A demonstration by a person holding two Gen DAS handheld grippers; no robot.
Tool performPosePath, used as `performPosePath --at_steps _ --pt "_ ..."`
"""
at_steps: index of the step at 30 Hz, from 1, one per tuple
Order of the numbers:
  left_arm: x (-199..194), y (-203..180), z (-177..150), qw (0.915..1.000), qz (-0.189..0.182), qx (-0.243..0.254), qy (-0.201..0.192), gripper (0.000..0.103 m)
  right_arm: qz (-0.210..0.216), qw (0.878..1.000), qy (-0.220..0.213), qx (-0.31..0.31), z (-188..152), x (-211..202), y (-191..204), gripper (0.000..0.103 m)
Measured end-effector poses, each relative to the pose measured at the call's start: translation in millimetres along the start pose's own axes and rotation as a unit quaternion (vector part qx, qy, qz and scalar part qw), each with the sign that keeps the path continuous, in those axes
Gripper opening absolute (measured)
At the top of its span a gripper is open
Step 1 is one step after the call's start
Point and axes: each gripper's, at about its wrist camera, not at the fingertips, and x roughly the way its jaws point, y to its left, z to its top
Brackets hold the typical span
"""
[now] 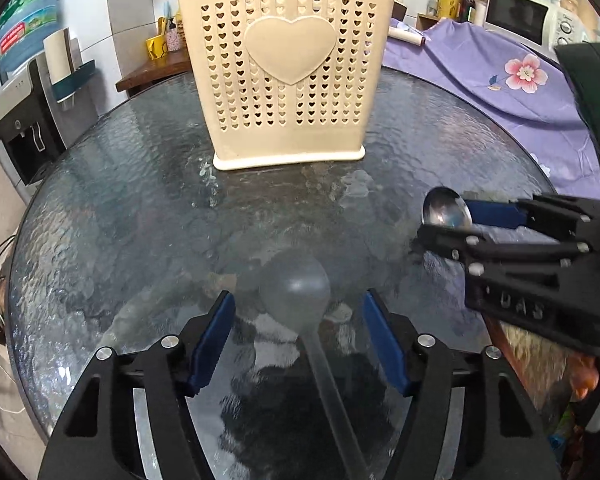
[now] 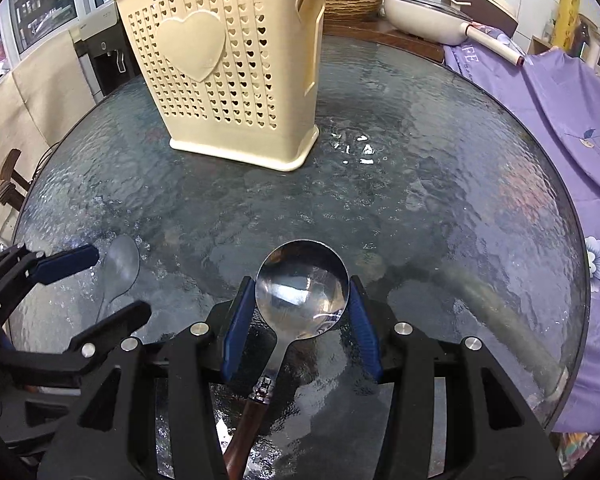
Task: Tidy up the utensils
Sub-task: 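Lift both spoons and lower them into the cream holder with both tools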
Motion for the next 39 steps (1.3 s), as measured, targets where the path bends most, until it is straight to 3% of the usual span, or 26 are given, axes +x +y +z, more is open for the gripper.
performPosePath --at_steps 10,20,33,39 --pt "1 -4 7 0.9999 0.012 0.007 -0.004 0.036 -0.004 1.000 -0.001 0.000 -3 -1 6 0.048" --pt "-10 6 14 0.9996 0.004 -0.009 -0.026 0.036 0.012 1.000 -0.017 0.012 -1 -8 2 0.047" --pt "-68 20 32 0.9927 -0.013 -0.035 -0.115 0.036 0.026 0.992 -0.118 0.022 14 -80 4 0.047" --pt "-90 17 35 0.9881 -0.012 -0.027 -0.151 0.036 0.026 0.990 -0.140 0.010 16 -105 12 0.047"
